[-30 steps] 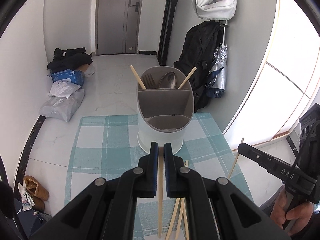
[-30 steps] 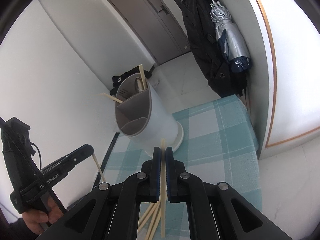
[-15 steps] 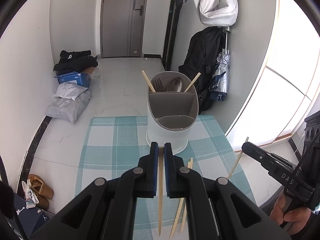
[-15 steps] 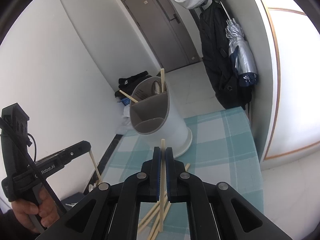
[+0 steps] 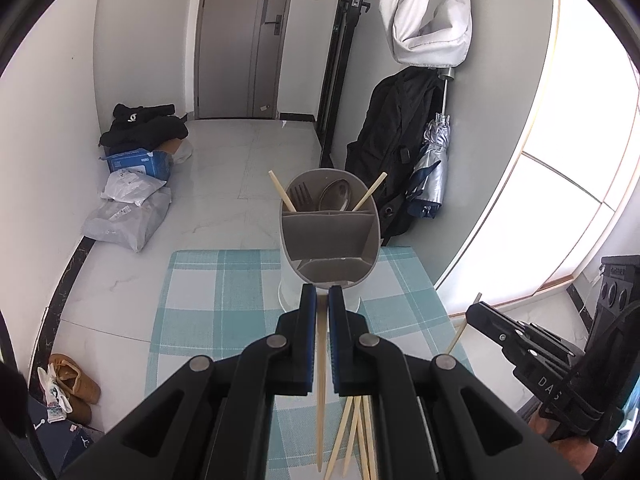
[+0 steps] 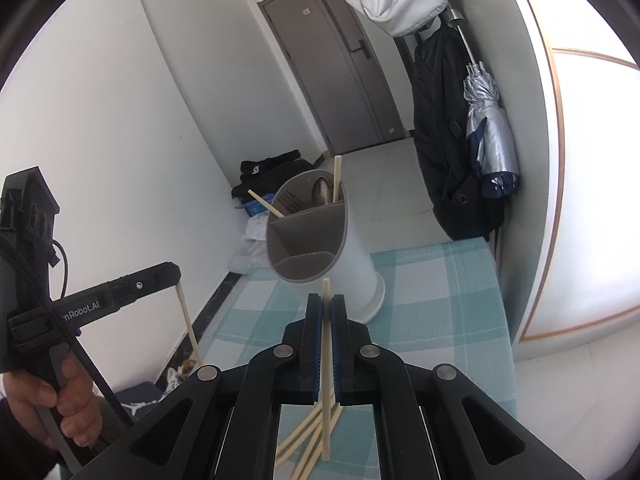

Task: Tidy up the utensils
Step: 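Lift both held chopsticks and carry them above the caddy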

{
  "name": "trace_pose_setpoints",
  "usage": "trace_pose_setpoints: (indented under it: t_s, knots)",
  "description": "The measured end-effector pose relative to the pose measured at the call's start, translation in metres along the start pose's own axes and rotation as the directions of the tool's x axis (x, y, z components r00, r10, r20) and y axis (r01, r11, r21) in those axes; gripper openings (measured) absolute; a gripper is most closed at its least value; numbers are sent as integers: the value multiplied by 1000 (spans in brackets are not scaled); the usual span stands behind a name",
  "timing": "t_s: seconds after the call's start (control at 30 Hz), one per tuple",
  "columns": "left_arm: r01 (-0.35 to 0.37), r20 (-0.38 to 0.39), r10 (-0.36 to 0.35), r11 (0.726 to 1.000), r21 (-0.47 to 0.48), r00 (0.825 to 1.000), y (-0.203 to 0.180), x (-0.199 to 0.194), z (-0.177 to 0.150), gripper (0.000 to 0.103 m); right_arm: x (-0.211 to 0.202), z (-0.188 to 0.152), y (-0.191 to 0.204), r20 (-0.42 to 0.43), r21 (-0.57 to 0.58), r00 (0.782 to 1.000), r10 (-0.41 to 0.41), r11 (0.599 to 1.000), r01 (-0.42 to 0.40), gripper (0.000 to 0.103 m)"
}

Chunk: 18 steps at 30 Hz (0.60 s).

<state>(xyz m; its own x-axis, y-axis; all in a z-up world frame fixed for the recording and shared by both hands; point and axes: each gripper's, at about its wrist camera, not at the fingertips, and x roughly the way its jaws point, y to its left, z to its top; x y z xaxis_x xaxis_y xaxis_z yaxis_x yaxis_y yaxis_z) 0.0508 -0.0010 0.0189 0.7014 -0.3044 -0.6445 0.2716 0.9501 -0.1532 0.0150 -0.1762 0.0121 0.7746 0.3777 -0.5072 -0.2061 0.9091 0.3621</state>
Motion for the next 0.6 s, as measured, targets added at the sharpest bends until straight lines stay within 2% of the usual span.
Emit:
trace_pose_setpoints:
  t_s: [0.37,0.6]
  knots:
    - [32,18,-33,998,49,999,-5,-6,27,3,-10,27,3,52,-6,999,-2,1000,3,4]
    - [53,34,-55,997,55,998,-4,-6,46,3,-9,59,12,72,-20,997,14,1000,-12,4]
